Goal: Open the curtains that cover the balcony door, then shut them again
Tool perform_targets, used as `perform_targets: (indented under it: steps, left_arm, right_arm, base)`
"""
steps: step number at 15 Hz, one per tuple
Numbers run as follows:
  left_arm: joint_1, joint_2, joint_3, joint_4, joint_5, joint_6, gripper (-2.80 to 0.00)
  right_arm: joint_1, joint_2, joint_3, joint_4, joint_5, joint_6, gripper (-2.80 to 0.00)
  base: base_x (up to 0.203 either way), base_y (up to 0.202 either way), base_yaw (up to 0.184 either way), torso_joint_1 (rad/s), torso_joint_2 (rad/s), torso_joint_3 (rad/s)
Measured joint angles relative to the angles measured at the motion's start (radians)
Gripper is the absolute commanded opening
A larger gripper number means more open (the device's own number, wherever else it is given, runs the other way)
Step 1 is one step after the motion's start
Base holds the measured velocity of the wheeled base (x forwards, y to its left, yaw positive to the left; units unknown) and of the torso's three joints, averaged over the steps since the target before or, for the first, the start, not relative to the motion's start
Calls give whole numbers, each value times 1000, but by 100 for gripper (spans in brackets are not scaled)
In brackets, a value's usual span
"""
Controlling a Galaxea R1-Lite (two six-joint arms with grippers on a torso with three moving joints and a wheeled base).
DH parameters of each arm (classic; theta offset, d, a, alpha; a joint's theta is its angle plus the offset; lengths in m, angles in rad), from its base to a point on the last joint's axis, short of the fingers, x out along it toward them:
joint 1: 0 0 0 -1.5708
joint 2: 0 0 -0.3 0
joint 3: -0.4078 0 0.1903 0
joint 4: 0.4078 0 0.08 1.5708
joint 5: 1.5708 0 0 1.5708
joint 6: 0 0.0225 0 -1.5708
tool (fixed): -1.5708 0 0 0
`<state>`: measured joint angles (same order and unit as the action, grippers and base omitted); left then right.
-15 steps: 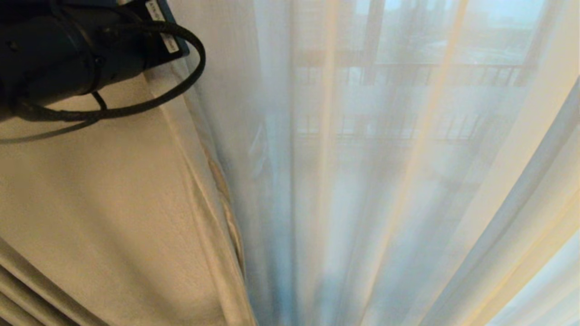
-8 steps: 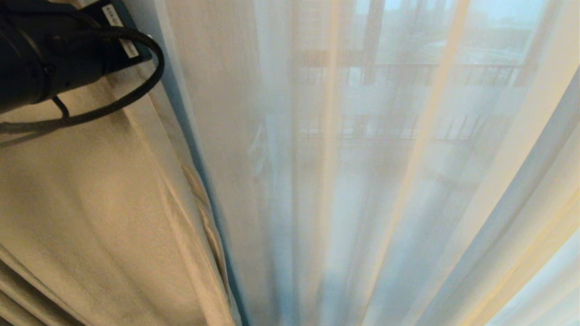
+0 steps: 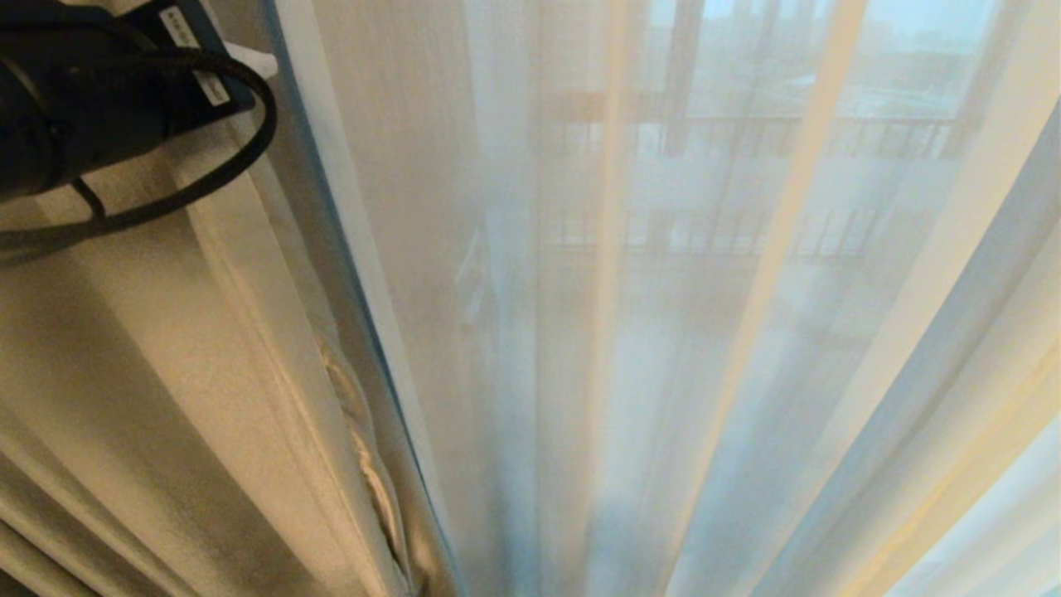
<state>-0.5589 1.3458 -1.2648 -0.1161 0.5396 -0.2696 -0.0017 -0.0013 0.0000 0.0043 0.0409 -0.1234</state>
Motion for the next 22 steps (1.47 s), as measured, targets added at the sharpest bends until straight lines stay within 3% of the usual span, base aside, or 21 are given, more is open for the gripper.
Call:
perform_targets:
  steps: [8, 17, 22]
  left_arm:
    - [-3, -88, 127, 8, 0, 0, 0]
    - [-75, -324, 412, 79, 1, 1, 0]
    - [-1, -439, 589, 78, -29, 2, 0]
  right_arm:
    - [0, 0, 0, 0, 0, 0, -280]
    - [0, 0, 0, 0, 0, 0, -280]
    - [0, 0, 0, 0, 0, 0, -280]
  base:
    - [0, 0, 0, 0, 0, 0]
    - [0, 0, 0, 0, 0, 0]
    - [0, 0, 0, 0, 0, 0]
